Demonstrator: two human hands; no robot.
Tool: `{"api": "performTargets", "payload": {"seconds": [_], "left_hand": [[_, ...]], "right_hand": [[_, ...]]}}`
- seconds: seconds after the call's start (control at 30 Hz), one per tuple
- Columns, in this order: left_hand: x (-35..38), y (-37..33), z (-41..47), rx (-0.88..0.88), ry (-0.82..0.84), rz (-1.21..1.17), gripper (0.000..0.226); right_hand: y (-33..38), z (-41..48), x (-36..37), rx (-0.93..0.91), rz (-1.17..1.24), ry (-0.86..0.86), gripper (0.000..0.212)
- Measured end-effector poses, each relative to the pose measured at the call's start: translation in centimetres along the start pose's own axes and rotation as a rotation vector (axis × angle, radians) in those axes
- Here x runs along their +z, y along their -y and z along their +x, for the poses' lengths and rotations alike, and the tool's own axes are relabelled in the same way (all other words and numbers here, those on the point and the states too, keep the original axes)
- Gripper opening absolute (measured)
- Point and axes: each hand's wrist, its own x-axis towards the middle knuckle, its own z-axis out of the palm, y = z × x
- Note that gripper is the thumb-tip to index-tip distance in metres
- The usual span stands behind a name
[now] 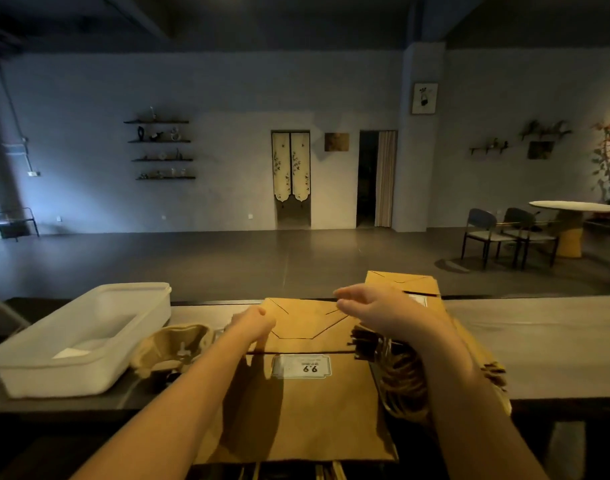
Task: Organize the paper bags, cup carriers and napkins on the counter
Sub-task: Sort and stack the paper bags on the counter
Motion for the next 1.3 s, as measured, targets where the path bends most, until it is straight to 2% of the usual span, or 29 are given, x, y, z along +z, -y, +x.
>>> {"api": "performTargets", "payload": {"seconds": [0.17, 0.3, 0.43, 0.47, 0.53, 0.6, 0.63, 0.7, 0.83, 0.9, 1.03, 1.3], "left_hand": [[-0.6, 1.6, -1.0, -0.010, -0.007, 0.109, 0.048], [-0.3, 1.3, -1.0, 0.019, -0.027, 0.188, 0.039], [0.2, 1.0, -0.9, -0.010, -0.025, 0.213, 0.035], [0.3, 0.9, -0.8, -0.023, -0.050, 0.235, 0.039], [0.9, 0.1, -1.2, 0.028, -0.206, 0.231, 0.046], [1.6, -2.3, -3.0, 0.205, -0.324, -0.029, 0.048], [2.1, -3.9, -4.3, 0.273, -0.279, -0.238, 0.048], [3.7, -7.3, -6.9, 0.282, -0.054, -0.577, 0.051], [8.1, -11.1, -8.0, 0.050, 0.365, -0.852, 0.062], [9.3, -11.6, -8.0, -0.027, 0.489, -0.938, 0.067], [10.7, -12.3, -8.6, -0.094, 0.521, -0.985, 0.061], [12.5, -13.8, -9.2, -0.064, 0.352, -0.963, 0.052]], "right_hand": [[-0.2, -0.2, 2.2, -0.001, -0.343, 0.288, 0.044], [-1.2, -1.1, 1.1, 0.002, -0.363, 0.300, 0.048], [-2.1, -1.6, 0.3, -0.037, -0.404, 0.290, 0.042], [-2.3, -1.8, 0.2, -0.049, -0.407, 0.284, 0.041], [-2.7, -2.2, 0.1, -0.069, -0.387, 0.279, 0.037], [-2.9, -2.7, -0.5, -0.075, -0.331, 0.288, 0.037], [-3.0, -3.0, -1.1, -0.062, -0.283, 0.286, 0.038], [-3.6, -3.6, -2.8, 0.006, -0.169, 0.206, 0.040], [-7.0, -3.7, -5.4, 0.256, 0.137, -0.187, 0.043], [-9.3, -3.2, -5.3, 0.393, 0.224, -0.212, 0.046], [-13.5, -2.2, -3.9, 0.519, 0.456, -0.094, 0.052], [-14.9, -1.5, -4.4, 0.514, 0.504, 0.001, 0.061]]}}
